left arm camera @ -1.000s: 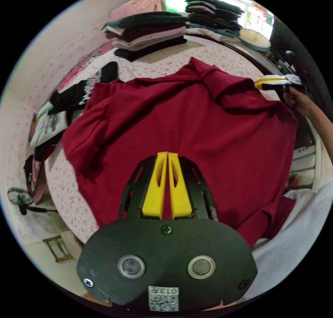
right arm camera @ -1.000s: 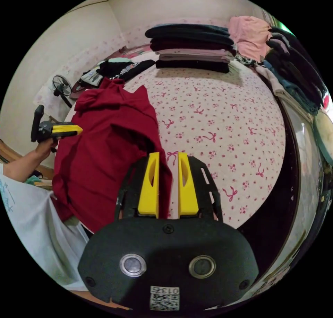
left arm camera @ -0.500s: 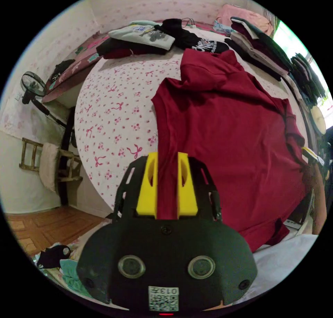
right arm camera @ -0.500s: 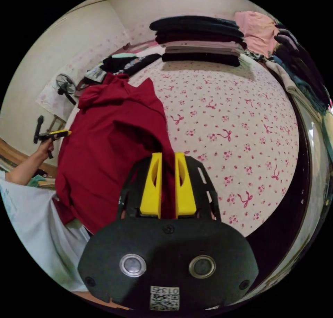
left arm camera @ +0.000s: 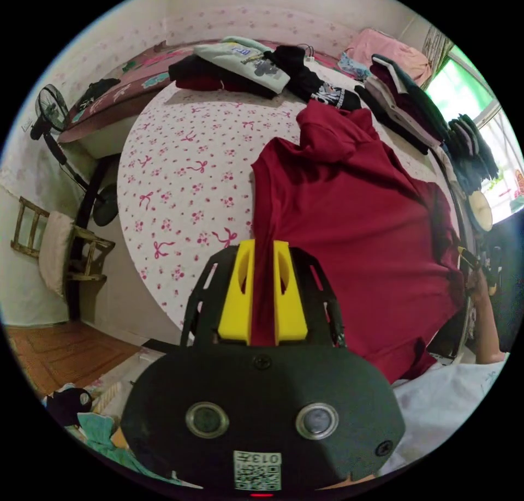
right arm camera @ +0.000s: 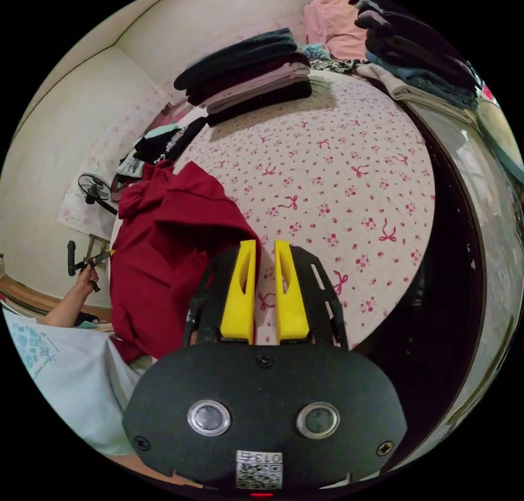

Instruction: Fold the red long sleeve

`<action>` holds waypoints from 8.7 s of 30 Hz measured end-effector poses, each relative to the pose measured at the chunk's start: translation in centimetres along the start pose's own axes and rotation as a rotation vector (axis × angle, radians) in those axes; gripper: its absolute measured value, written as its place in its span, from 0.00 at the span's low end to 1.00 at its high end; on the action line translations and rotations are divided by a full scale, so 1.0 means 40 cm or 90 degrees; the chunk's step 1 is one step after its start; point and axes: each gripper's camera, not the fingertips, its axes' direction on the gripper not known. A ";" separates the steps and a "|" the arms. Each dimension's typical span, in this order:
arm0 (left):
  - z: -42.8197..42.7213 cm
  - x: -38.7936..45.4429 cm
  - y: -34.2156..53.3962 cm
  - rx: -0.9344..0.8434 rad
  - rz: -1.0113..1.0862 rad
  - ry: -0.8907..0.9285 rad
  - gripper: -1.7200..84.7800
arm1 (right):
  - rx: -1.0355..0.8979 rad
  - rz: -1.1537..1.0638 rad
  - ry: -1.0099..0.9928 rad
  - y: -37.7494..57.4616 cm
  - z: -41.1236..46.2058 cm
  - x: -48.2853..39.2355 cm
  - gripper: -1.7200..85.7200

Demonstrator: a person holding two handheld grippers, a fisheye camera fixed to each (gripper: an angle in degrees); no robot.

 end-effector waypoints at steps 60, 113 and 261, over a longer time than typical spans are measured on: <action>-0.183 0.221 -0.173 0.004 0.263 -0.020 0.08 | 0.004 -0.349 0.148 -0.186 0.056 -0.575 0.18; 0.023 0.421 -0.786 0.072 0.152 -0.056 0.05 | -0.071 -0.138 0.110 -0.835 0.089 -0.118 0.10; 0.643 1.260 0.237 -0.151 0.847 0.180 0.12 | -0.063 0.031 0.112 0.499 -0.034 -0.263 0.06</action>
